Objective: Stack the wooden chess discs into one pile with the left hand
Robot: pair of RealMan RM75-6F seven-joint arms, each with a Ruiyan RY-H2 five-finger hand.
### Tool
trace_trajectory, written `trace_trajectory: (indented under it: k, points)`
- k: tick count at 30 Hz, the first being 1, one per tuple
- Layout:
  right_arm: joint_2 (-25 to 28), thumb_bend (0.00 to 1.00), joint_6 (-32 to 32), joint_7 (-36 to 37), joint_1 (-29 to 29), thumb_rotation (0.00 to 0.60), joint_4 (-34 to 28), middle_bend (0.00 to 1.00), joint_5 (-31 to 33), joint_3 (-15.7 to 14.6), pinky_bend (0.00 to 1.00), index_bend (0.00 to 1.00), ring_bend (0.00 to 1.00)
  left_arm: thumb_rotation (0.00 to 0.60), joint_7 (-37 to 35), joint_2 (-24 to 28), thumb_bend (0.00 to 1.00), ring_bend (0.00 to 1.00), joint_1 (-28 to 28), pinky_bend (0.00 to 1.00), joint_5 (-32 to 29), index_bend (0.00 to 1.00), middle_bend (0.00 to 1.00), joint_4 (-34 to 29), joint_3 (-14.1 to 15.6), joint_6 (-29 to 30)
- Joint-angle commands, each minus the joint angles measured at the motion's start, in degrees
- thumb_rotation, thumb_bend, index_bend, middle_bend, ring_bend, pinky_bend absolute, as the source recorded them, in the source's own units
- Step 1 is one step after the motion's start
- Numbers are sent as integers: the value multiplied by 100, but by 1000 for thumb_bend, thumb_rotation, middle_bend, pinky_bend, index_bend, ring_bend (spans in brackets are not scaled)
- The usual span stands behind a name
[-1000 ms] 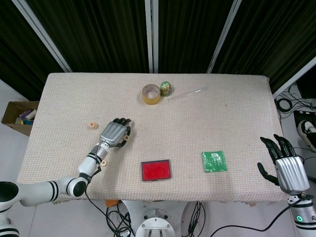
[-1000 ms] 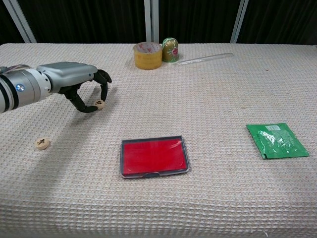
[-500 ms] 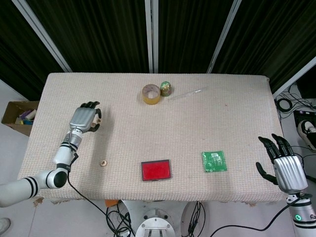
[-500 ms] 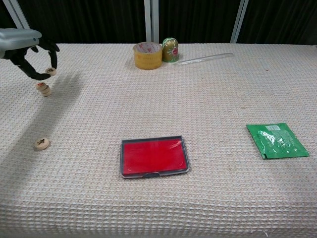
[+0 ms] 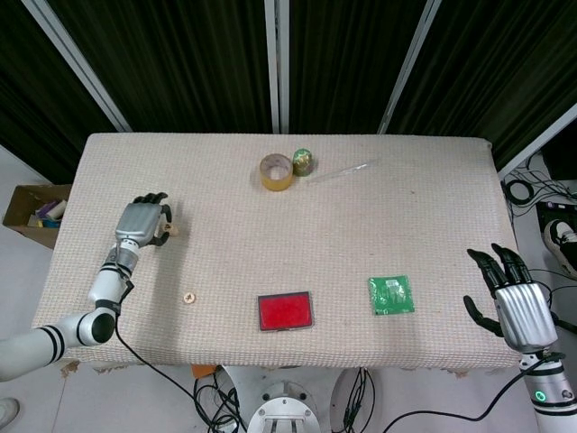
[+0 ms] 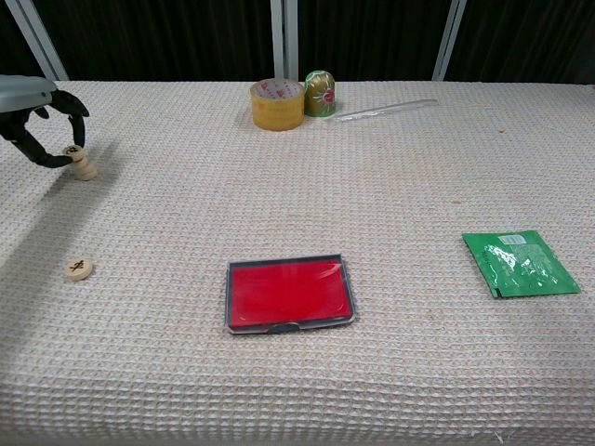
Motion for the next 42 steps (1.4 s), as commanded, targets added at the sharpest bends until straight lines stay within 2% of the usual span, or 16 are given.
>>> trace_trajectory:
  k: [1, 42]
  points:
    - [-4, 297, 4, -2, -4, 600, 3, 219, 5, -1, 141, 130, 42, 600, 1, -17, 384, 94, -12, 164, -7, 487, 124, 18, -4, -21]
    - [4, 297, 58, 51, -38, 600, 31, 219, 23, 3, 141, 130, 42, 600, 167, -68, 344, 94, -72, 164, -203, 429, 121, 107, 11, -79]
